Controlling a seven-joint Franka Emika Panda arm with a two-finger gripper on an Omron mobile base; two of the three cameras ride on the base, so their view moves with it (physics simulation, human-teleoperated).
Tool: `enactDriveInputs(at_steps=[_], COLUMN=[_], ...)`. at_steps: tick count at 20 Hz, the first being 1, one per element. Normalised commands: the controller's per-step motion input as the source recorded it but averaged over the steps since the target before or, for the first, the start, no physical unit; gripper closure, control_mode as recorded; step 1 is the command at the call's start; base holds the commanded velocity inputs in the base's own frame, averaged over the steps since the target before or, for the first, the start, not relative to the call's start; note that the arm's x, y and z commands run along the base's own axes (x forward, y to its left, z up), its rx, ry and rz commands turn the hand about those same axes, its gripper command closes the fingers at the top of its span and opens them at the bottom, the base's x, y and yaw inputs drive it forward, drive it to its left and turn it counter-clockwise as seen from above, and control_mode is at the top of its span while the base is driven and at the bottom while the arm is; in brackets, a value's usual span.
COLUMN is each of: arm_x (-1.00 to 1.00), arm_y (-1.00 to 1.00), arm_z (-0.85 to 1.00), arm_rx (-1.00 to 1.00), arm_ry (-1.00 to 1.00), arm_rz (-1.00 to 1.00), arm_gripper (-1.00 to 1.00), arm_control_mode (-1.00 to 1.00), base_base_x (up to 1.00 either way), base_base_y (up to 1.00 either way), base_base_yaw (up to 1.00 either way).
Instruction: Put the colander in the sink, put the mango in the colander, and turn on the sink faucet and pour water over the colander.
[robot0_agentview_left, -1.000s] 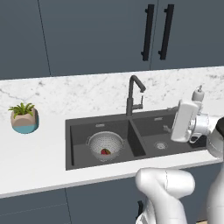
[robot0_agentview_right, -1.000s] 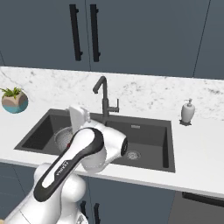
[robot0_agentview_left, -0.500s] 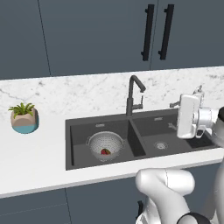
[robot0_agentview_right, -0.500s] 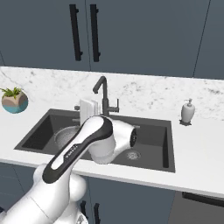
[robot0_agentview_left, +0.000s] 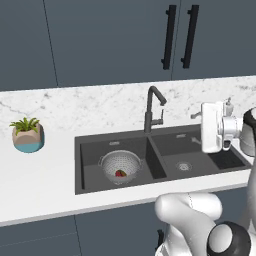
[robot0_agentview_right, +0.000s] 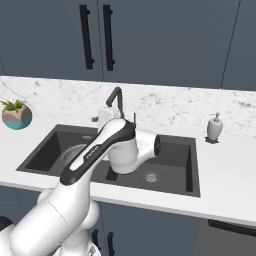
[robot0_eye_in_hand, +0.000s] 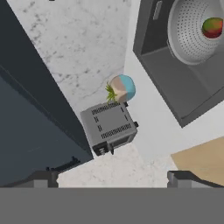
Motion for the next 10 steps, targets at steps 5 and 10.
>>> enactDriveInputs(at_steps=[5,10], arm_x=[0.28,0.29], arm_y=[0.00,0.02], arm_z=[-0.09,-0.06], arm_rx=[0.00,0.02], arm_ry=[0.10,0.05], arm_rz=[0.00,0.00], arm_gripper=[-1.00,-1.00], arm_control_mode=[-1.00,-1.00], base_base_x=[0.00,0.00], base_base_y=[0.00,0.00], base_base_yaw=[0.00,0.00])
